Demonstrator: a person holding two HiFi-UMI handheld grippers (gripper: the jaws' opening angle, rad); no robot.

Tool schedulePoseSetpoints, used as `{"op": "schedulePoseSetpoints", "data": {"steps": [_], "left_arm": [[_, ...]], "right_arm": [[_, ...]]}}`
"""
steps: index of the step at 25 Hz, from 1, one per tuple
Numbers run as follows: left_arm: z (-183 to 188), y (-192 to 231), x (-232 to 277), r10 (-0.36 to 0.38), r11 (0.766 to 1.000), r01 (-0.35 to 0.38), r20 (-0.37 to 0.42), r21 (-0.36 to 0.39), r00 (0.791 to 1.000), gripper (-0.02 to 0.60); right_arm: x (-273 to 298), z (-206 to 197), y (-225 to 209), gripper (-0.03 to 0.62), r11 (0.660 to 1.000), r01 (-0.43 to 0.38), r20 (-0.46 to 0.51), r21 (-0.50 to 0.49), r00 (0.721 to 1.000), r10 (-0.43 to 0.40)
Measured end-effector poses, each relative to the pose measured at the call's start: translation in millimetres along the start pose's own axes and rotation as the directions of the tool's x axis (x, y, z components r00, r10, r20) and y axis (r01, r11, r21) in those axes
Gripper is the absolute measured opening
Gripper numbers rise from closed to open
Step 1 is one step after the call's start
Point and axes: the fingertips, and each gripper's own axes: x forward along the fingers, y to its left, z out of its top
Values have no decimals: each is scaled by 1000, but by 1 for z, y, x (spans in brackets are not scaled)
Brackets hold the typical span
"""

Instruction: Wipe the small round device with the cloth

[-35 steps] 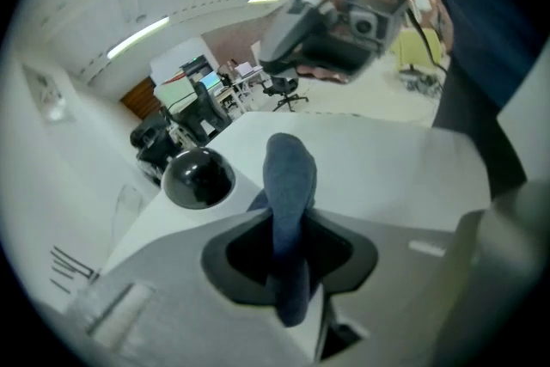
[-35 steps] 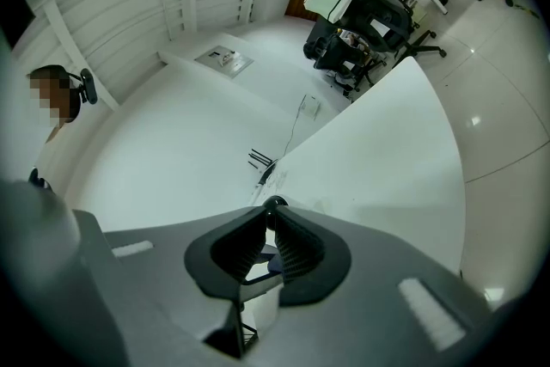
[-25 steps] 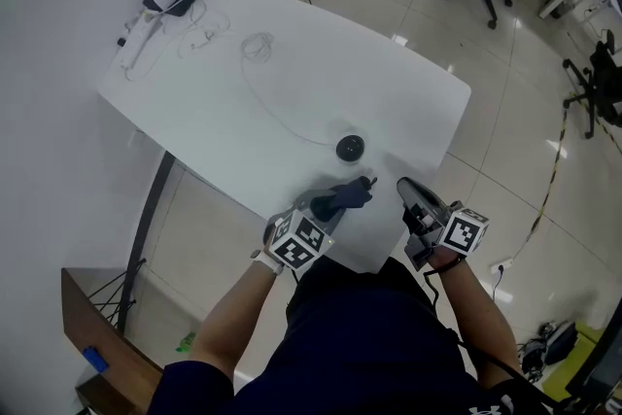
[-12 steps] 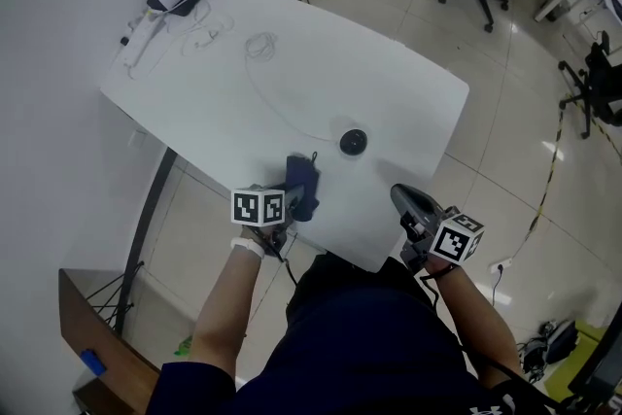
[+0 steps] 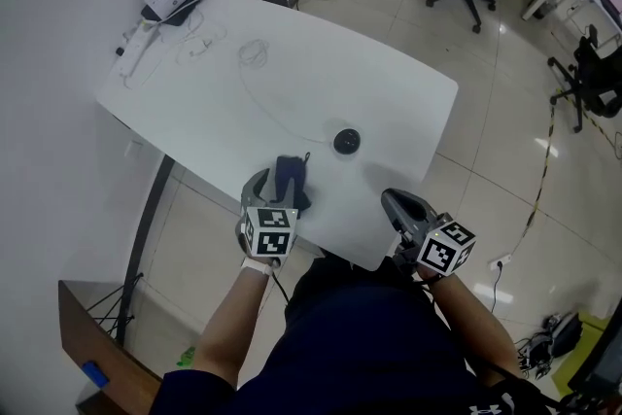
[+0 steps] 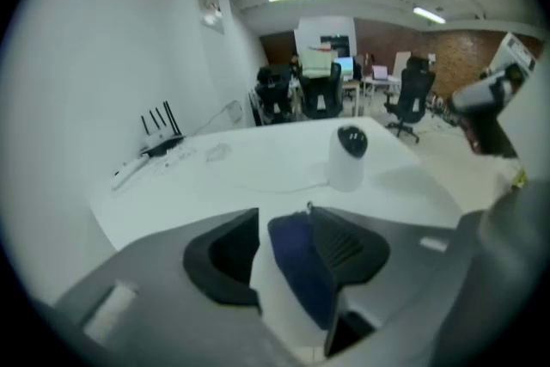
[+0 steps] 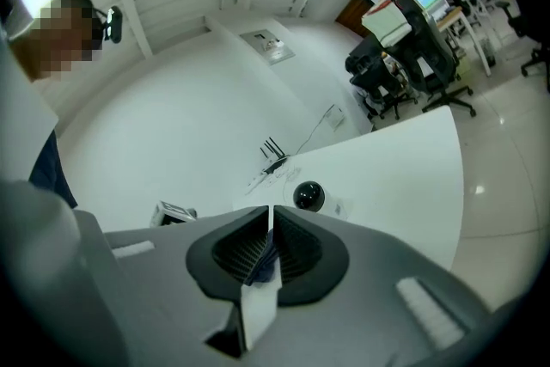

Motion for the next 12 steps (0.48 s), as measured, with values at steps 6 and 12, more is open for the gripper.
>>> {"op": "schedulePoseSetpoints", "data": {"steps": [6, 12], "left_arm": [[80, -83, -65, -252, 938, 309, 308, -154, 917, 80], [113, -132, -89, -314, 914, 390, 414, -111, 854, 63]], "right_arm": [[-9, 25, 13, 25, 964, 123, 61, -235, 992, -112], [-12, 57, 35, 25, 917, 144, 126, -372, 987, -104]]}}
